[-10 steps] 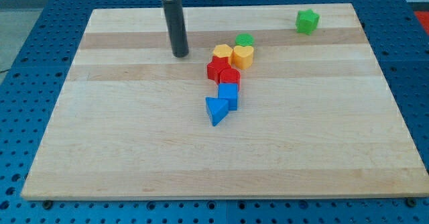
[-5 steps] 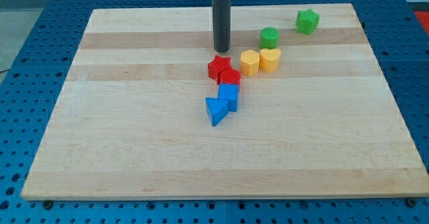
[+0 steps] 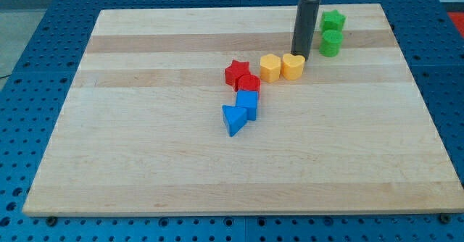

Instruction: Move the green circle closer to the green star

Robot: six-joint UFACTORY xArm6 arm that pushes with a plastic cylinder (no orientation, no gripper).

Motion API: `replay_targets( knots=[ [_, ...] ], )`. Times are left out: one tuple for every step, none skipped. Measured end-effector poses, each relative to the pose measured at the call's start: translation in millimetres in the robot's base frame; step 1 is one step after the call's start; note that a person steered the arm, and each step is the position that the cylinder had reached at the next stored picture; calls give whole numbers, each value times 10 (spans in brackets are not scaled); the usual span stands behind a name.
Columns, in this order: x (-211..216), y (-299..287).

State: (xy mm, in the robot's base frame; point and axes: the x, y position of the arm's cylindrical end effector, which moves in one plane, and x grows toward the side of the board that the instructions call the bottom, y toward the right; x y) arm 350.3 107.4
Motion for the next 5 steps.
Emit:
replay_targets(
  knots=[
    [-16, 184],
    [-170, 281],
    [-236, 394],
    [-225, 563],
    [-63, 570]
  ],
)
